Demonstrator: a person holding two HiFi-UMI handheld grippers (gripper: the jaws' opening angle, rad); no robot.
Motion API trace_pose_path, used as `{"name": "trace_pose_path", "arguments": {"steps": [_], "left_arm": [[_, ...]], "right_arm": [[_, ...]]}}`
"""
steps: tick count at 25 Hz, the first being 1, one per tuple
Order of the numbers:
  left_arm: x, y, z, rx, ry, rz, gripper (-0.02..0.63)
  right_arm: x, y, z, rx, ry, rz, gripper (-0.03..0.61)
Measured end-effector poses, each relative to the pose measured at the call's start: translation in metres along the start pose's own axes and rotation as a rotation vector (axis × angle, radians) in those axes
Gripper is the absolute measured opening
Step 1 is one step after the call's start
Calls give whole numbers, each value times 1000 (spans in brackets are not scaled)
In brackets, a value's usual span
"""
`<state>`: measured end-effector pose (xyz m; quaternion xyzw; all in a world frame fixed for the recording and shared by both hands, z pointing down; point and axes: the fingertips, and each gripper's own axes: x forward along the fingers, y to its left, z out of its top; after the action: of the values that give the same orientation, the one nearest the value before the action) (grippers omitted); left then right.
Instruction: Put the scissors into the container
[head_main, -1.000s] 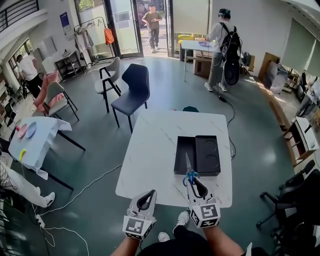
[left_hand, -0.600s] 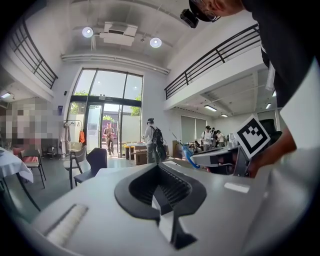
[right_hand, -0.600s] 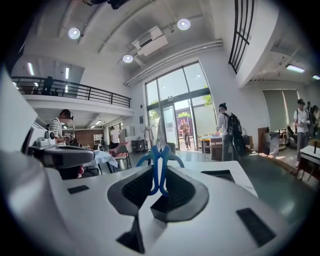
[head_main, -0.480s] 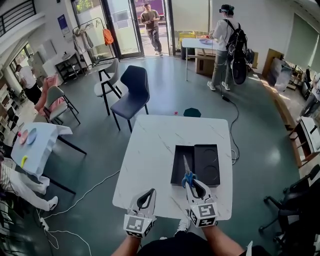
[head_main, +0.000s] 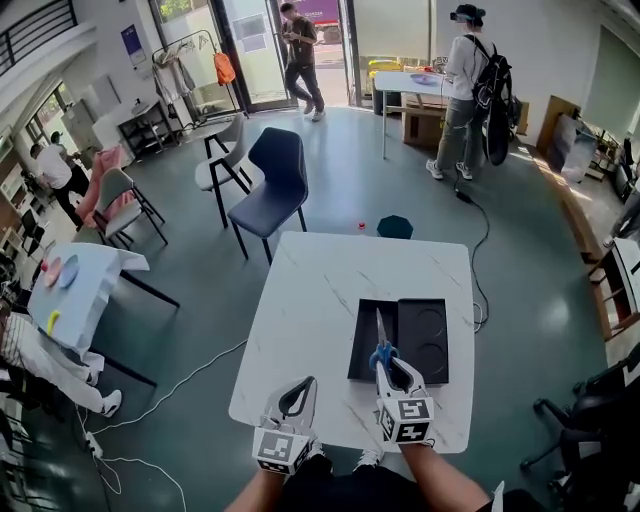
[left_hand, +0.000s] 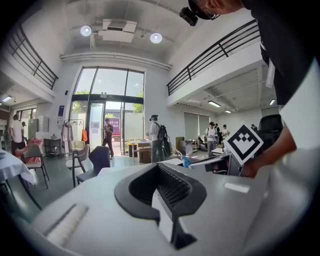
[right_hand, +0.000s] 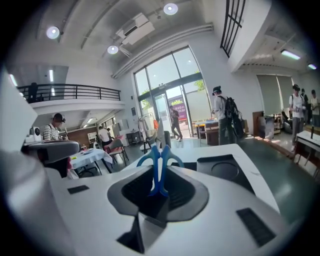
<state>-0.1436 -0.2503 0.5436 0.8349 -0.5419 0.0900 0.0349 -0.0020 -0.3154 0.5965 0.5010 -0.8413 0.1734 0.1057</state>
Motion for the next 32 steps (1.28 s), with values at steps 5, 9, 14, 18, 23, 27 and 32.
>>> {"name": "trace_pose_path", "arguments": {"steps": [5, 9, 14, 18, 23, 27, 32], "left_arm": [[7, 19, -3, -17, 8, -26, 8], [12, 32, -6, -17, 8, -61, 8], [14, 48, -14, -39, 14, -94, 8], [18, 58, -20, -31, 15, -129, 8], [19, 70, -29, -48, 32, -153, 8], [19, 74, -31, -56, 31, -172, 8], [19, 82, -26, -52, 6, -182, 8]], "right_arm": [[27, -7, -20, 21, 118, -80, 86], [47, -13, -31, 44, 199, -148, 86], [71, -21, -51, 86, 296, -218, 86], [88, -26, -64, 111, 380, -262, 86], [109, -34, -75, 81, 466, -316, 86], [115, -38, -83, 97, 502, -341, 86], [121, -41, -98, 114, 574, -361, 86]]}}
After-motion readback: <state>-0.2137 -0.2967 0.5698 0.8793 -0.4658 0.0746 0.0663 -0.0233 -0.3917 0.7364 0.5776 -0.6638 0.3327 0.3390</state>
